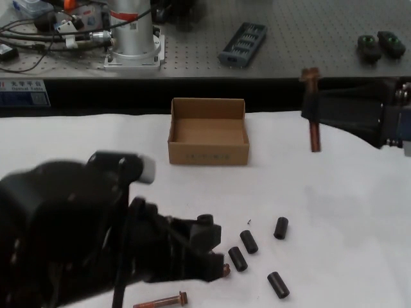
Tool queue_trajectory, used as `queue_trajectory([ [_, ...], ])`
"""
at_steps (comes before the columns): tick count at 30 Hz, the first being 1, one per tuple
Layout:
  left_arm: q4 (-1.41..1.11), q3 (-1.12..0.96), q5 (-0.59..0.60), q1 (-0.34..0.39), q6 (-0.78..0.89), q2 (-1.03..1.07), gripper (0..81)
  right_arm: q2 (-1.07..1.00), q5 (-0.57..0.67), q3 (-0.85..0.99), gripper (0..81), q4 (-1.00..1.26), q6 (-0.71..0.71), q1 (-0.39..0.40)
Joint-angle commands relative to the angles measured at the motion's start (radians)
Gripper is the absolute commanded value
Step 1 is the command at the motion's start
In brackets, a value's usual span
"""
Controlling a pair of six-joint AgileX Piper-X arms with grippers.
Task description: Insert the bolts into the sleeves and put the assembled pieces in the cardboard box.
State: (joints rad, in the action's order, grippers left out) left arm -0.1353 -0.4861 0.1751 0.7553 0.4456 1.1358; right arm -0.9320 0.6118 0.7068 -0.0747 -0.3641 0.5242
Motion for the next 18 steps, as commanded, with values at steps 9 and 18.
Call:
queue_trajectory([
  [9, -0.398, 0.216, -0.052, -0.002, 0.008, -0.013, 13.2, -0.109, 0.128, -0.136, 2.4, 0.322, -0.158, -0.006],
  [18, -0.415, 0.231, 0.007, -0.002, -0.177, -0.013, 13.2, -0.321, 0.236, -0.15, 2.4, 0.587, -0.238, 0.0],
])
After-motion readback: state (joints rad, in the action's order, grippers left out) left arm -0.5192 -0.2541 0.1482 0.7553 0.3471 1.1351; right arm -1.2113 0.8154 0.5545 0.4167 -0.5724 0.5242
